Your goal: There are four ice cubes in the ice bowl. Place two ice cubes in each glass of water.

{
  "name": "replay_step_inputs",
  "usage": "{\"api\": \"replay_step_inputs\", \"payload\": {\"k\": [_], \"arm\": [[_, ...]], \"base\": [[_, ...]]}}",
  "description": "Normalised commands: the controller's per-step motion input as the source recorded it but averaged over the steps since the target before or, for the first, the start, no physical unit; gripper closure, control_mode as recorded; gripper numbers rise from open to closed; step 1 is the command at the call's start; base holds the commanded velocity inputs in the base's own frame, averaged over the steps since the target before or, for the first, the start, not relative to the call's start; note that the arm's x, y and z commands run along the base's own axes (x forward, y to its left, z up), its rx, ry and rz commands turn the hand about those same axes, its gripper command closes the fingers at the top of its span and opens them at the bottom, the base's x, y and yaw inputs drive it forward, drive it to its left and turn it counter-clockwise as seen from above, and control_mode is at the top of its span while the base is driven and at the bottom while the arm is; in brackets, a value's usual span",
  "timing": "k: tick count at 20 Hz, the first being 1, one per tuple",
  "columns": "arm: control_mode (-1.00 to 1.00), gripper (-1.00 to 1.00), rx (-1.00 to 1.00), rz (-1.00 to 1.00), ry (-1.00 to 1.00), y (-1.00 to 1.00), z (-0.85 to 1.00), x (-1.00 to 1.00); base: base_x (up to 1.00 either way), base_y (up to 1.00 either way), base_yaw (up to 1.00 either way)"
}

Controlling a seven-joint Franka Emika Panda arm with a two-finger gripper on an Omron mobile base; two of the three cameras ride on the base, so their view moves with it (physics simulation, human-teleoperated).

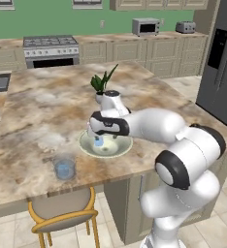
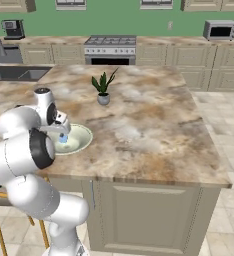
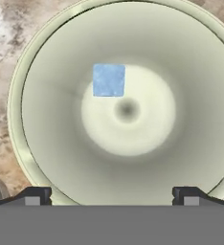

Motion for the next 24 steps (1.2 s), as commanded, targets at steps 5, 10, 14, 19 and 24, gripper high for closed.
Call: {"api": "replay_step_inputs", "payload": {"k": [5,10,14,19,24], "arm": [[-1.00,-1.00,0.00,-0.01,0.00,0.00,-0.11,0.16],[-1.00,-1.00,0.00,0.00,0.00,0.00,-0.07,0.11],[-1.00,-1.00,0.00,0.00,0.00,0.00,-0.08,0.11],[-1.00,-1.00,0.01,0.00,0.00,0.00,-0.15,0.13],[-1.00,-1.00,0.01,-0.01,0.00,0.00,-0.21,0.09]], "base": [[0.00,0.00,0.00],[0.00,0.00,0.00],[0.00,0.00,0.00],[0.00,0.00,0.00],[0.00,0.00,0.00]]}}
